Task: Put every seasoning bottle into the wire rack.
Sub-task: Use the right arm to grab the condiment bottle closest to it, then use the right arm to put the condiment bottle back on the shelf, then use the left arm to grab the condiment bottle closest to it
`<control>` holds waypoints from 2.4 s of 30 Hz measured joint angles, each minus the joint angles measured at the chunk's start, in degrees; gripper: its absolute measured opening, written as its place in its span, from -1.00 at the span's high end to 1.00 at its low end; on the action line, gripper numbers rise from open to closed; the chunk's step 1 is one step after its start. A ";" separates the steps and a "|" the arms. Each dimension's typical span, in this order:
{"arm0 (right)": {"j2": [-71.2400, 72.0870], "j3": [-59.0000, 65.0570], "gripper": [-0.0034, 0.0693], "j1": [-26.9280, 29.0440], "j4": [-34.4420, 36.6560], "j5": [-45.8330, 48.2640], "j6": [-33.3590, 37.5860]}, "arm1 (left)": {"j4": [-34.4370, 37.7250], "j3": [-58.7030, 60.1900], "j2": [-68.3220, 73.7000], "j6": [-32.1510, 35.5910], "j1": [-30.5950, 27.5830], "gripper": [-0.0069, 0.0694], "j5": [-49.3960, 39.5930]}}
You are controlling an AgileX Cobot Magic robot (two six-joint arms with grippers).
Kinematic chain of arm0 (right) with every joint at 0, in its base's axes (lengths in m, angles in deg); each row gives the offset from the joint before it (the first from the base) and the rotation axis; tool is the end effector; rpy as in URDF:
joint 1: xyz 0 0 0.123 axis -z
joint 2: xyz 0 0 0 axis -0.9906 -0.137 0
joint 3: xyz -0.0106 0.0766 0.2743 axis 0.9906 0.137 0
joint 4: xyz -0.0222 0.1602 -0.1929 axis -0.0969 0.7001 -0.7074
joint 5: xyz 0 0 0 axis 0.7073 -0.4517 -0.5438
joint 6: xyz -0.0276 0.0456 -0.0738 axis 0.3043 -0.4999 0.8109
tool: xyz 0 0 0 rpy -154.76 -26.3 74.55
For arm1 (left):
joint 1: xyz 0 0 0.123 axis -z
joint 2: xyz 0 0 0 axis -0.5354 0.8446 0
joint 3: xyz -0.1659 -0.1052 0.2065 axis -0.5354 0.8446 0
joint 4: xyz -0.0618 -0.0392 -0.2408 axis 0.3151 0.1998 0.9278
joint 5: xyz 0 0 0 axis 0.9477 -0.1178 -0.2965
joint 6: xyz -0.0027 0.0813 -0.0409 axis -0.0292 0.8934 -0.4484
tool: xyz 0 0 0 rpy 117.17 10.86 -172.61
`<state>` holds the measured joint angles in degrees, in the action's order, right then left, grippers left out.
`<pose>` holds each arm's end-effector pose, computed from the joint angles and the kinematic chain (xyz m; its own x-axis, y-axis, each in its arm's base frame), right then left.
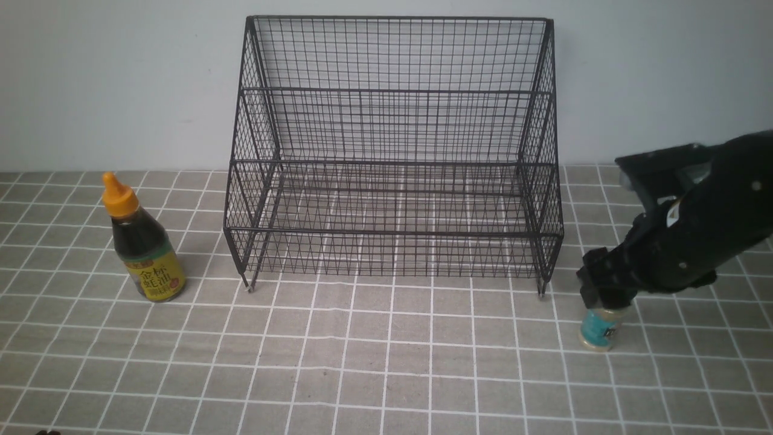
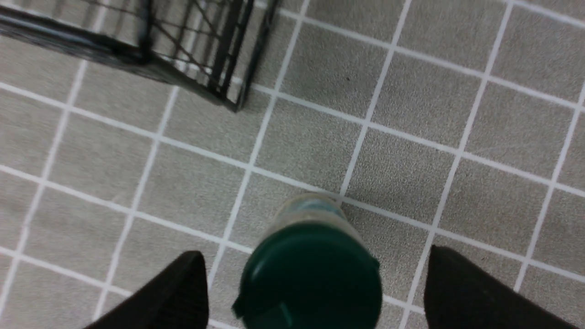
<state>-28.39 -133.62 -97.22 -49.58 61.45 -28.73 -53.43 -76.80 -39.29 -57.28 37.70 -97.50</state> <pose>0.3055 0.0832 0.2083 -0.9335 -0.2208 -0.2824 -0.2350 0.9719 0.0168 0.0522 -0.0044 0.1710 -0.2978 0.0615 -0.9526 0.0982 0.9946 0.0335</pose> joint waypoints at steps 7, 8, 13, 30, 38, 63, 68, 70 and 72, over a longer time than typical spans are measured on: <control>-1.01 -1.01 -0.05 0.00 -0.42 1.26 1.19 | 0.00 0.00 0.00 0.00 0.00 0.83 0.00; -0.26 -1.59 -0.05 0.00 -0.35 2.82 1.19 | 0.00 0.00 0.00 0.00 0.00 0.83 0.00; 6.19 -5.92 -0.05 0.00 2.93 10.27 3.17 | 0.00 0.00 0.00 0.00 0.00 0.83 0.00; 4.63 -24.81 -0.05 -10.16 3.97 11.70 7.60 | 0.00 0.00 0.00 0.00 0.00 0.83 0.00; -9.65 -34.69 -0.05 -10.16 1.48 14.71 7.60 | 0.00 0.00 0.00 0.00 0.00 0.83 0.00; -18.59 -36.84 -0.69 -10.16 -0.73 16.00 4.00 | 0.00 0.00 0.00 0.00 0.00 0.83 0.00; -15.11 -43.91 -0.62 -10.16 -1.20 25.27 3.60 | 0.00 0.00 0.00 0.00 0.00 0.83 0.00; -12.17 -47.84 -0.43 -10.16 -1.34 26.75 3.44 | 0.00 0.00 0.00 0.00 0.00 0.83 0.00; -9.11 -49.48 -0.25 -10.16 -1.60 26.86 2.84 | 0.00 0.00 0.00 0.00 0.00 0.83 0.00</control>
<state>-37.49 -183.10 -107.39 -51.18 88.31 -25.90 -53.43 -76.80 -39.29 -57.28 37.70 -97.50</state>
